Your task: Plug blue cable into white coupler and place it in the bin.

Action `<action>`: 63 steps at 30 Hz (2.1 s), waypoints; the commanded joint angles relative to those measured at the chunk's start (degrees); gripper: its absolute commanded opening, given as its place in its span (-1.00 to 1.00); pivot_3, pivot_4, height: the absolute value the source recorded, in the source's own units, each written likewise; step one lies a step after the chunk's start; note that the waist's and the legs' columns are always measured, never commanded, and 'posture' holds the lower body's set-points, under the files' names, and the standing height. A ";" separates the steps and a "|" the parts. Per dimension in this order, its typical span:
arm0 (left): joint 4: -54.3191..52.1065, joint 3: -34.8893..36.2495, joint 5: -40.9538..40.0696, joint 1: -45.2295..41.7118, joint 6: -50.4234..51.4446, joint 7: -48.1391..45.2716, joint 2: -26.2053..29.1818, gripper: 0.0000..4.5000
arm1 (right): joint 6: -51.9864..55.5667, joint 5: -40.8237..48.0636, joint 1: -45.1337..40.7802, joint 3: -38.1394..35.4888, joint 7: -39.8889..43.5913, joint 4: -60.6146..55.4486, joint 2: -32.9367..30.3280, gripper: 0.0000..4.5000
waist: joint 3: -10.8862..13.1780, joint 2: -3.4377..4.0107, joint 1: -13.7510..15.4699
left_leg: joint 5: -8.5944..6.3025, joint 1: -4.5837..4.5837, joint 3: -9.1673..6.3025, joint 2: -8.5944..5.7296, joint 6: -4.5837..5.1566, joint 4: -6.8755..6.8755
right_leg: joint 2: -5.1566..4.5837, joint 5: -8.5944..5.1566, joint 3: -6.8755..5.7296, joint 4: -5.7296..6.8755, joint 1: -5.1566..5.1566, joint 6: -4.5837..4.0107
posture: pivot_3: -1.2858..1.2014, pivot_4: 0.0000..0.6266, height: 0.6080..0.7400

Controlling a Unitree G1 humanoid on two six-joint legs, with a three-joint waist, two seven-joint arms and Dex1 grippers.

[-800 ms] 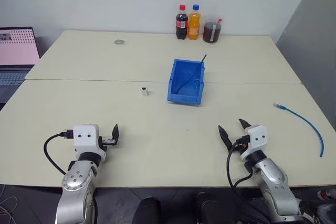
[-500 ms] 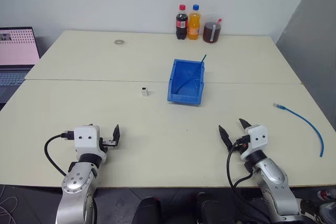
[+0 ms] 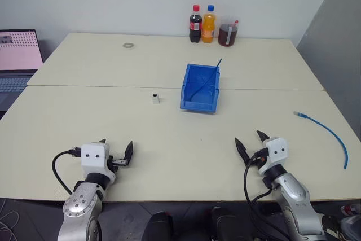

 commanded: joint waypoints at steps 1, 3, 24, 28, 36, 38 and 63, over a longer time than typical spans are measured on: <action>-3.01 -1.41 -3.36 -3.13 0.64 -6.16 3.81 1.00 | -0.74 0.20 0.85 -0.64 -0.99 -4.20 0.35 0.99 | 0.01 0.02 0.01 | 0.00 0.00 0.00 0.00 0.00 0.00 | 0.00 0.00 -0.01 0.00 0.00 -0.01 | 0.03 -0.52 1.00; -2.91 -2.54 -4.40 -5.12 1.47 -8.68 5.59 1.00 | -0.82 -0.13 1.47 -0.98 -1.90 -4.96 0.55 0.99 | 0.01 0.02 0.14 | 0.00 -0.01 -0.01 -0.01 0.00 -0.01 | 0.01 0.00 -0.02 0.00 0.00 -0.01 | 0.03 -0.52 1.00; 2.64 -31.31 -10.26 -46.94 20.56 -39.75 13.44 1.00 | 25.81 16.00 -9.65 -30.72 4.32 13.24 -29.28 0.99 | 0.05 0.09 -0.24 | 0.00 0.03 0.16 -0.41 0.03 -0.23 | 0.35 0.13 0.05 -0.06 0.07 0.38 | 0.03 -0.52 1.00; 3.64 -32.36 -9.30 -47.68 19.05 -39.94 11.68 1.00 | 25.53 13.99 -14.55 -31.03 4.12 24.79 -32.86 0.99 | 0.06 0.19 -0.31 | 0.02 0.11 0.16 -0.39 0.02 -0.38 | 0.41 0.11 0.08 -0.06 0.05 0.36 | 0.03 -0.52 1.00; 5.79 -34.55 -7.44 -48.68 16.67 -42.20 10.43 1.00 | 26.90 10.63 -19.76 -26.72 9.20 40.17 -37.14 0.99 | 0.05 0.21 -0.26 | 0.02 0.12 0.18 -0.43 0.01 -0.38 | 0.37 0.11 0.11 -0.10 0.07 0.37 | 0.03 -0.52 1.00; 6.40 -35.28 -6.90 -49.66 16.63 -42.67 9.92 1.00 | 29.88 10.99 -20.30 -25.70 10.87 41.62 -37.47 0.91 | 0.05 0.21 -0.29 | 0.02 0.10 0.19 -0.45 0.01 -0.37 | 0.37 0.12 0.10 -0.10 0.07 0.37 | 0.03 -0.52 1.00; 5.23 -32.08 -5.66 -47.00 18.51 -41.08 11.45 1.00 | 24.03 11.49 -6.28 -21.96 28.84 15.16 -39.06 -0.97 | 0.03 0.27 -0.65 | 0.02 0.26 0.07 -0.39 0.00 -0.36 | 0.40 0.12 0.06 -0.10 0.22 0.43 | 0.03 -0.52 1.00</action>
